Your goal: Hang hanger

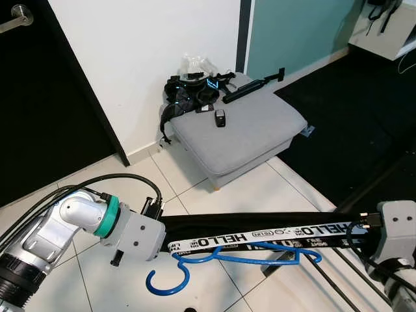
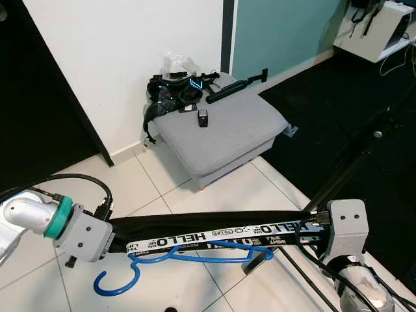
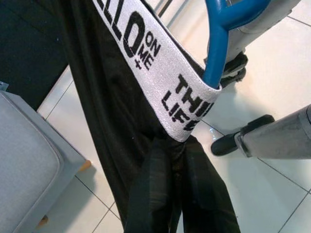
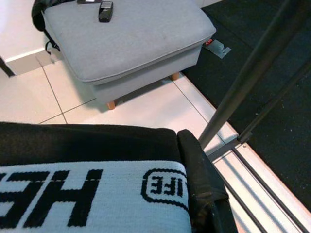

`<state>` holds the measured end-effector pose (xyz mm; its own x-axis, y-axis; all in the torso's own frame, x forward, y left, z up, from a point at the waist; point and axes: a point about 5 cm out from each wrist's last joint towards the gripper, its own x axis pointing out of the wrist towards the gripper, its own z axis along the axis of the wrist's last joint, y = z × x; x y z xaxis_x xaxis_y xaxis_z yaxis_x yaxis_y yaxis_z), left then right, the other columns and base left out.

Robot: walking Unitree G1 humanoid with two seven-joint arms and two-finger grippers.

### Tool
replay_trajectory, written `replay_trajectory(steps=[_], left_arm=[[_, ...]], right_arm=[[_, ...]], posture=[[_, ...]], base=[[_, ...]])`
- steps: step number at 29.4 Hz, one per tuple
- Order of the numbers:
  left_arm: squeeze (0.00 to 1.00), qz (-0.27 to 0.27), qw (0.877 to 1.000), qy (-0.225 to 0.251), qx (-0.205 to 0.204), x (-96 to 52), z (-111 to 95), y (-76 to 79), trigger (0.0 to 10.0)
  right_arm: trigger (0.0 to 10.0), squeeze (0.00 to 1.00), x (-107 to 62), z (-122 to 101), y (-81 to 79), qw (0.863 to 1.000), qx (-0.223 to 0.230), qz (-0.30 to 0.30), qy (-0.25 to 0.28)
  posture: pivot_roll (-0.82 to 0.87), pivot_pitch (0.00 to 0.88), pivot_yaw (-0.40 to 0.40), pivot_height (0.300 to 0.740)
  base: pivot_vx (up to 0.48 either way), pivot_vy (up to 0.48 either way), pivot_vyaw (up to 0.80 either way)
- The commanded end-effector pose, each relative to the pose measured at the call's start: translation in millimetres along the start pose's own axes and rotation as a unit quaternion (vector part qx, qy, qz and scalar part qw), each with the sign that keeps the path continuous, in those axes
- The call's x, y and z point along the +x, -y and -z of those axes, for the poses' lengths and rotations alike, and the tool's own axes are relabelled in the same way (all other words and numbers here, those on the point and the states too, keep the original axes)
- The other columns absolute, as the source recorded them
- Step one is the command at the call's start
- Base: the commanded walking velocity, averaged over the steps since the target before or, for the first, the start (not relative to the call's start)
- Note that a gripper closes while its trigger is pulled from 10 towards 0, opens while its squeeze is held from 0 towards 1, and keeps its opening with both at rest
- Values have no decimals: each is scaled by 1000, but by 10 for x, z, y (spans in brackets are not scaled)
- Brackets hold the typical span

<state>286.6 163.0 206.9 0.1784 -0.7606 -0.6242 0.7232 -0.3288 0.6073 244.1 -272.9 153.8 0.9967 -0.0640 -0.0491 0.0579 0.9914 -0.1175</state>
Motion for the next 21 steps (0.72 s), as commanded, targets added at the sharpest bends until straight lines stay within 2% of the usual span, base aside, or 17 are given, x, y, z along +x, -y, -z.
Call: replay_trajectory(steps=[1, 2, 4, 6, 8, 10, 11, 12, 13, 14, 21], left_arm=[[0, 24, 999, -27, -3, 7, 91, 102, 10000], [0, 24, 999, -27, -3, 7, 91, 102, 10000], [0, 7, 998, -68, 6, 99, 184, 73, 10000], [0, -2, 996, -87, 7, 163, 237, 51, 10000], [0, -2, 996, -87, 7, 163, 237, 51, 10000], [0, -8, 995, -95, 2, 197, 266, 39, 10000], [0, -8, 995, -95, 2, 197, 266, 39, 10000], [0, -18, 995, -103, -4, 215, 294, 21, 10000], [0, -18, 995, -103, -4, 215, 294, 21, 10000], [0, -39, 992, -116, -18, 232, 350, -21, 10000], [0, -80, 985, -142, -47, 196, 473, -78, 10000]], right_arm=[[0, 0, -28, -24, 83, 1000, 8, 23, 2], [0, 0, -28, -24, 83, 1000, 8, 23, 2], [0, 0, 16, -200, -70, 999, 13, -15, 32], [0, 0, 32, -330, -229, 997, 14, -54, 53], [0, 0, 32, -330, -229, 997, 14, -54, 53], [0, 0, 26, -403, -362, 994, 13, -87, 62], [0, 0, 26, -403, -362, 994, 13, -87, 62], [0, 0, 3, -434, -469, 991, 10, -116, 63], [0, 0, 3, -434, -469, 991, 10, -116, 63], [0, 0, -51, -428, -606, 986, 4, -157, 56], [0, 0, -100, -305, -591, 986, -12, -163, 25]], posture=[[-281, 236, 172, 740], [-281, 236, 172, 740], [-284, 236, 172, 740], [-291, 238, 171, 740], [-291, 238, 171, 740], [-292, 238, 171, 740], [-292, 238, 171, 740], [-295, 241, 169, 740], [-295, 241, 169, 740], [-300, 243, 167, 740], [-298, 242, 165, 740]], base=[[0, 0, 0], [0, 0, 0], [0, 0, 0], [0, 0, 0], [0, 0, 0], [0, 0, 0], [0, 0, 0], [0, 0, 0], [0, 0, 0], [0, 0, 0], [0, 0, 0]])
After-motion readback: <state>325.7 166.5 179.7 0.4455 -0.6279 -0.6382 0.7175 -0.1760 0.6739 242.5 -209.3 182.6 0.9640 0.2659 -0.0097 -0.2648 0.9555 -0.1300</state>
